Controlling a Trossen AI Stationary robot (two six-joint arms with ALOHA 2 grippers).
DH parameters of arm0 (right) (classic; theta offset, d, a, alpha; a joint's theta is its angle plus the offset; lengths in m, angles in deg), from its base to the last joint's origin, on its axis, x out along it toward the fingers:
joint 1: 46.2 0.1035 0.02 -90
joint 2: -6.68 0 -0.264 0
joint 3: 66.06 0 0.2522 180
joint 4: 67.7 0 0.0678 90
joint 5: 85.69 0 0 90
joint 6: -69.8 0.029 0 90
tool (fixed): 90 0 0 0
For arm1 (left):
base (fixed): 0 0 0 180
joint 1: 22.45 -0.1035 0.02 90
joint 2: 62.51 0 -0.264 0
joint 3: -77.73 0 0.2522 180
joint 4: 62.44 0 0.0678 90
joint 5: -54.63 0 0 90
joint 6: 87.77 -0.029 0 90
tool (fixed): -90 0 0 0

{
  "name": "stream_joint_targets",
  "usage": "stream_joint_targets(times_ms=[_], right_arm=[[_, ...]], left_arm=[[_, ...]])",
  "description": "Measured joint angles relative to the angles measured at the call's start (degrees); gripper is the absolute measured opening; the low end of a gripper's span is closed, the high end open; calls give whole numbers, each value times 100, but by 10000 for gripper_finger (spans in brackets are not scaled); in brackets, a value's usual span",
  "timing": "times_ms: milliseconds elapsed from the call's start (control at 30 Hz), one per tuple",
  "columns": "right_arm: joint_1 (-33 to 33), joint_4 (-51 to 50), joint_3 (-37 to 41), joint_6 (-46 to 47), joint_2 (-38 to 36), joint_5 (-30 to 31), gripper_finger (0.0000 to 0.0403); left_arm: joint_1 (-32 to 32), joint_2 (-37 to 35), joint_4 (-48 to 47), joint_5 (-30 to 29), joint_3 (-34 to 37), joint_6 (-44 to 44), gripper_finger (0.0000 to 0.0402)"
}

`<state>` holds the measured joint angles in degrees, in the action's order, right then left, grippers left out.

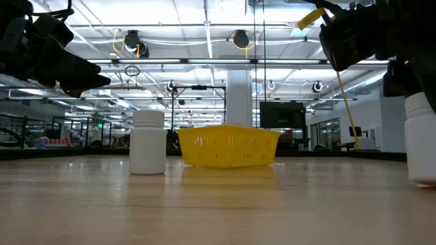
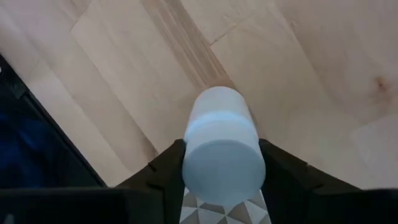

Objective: Pick and place pill bottles into a basket
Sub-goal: Put the white medicine bottle into the yellow bin

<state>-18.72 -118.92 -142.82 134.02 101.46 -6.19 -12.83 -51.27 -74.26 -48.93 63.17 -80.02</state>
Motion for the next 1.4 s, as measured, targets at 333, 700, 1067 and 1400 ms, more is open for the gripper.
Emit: stream_joint_targets(times_ms=[333,700,1067,1400], right_arm=[[-84,6,2,-729,-64,1150,154],[-682,485,-4,-1945,-800,1961,153],[-1993,1060,-18,-3805,-1596,2100,153],[-2587,-310,-1417,-4747,-1228,2122,153]], left_arm=[[0,0,0,-2,0,-1,234],[-1,0,0,-4,0,-2,234],[0,0,2,-7,0,-52,234],[-1,0,2,-7,0,-100,234]])
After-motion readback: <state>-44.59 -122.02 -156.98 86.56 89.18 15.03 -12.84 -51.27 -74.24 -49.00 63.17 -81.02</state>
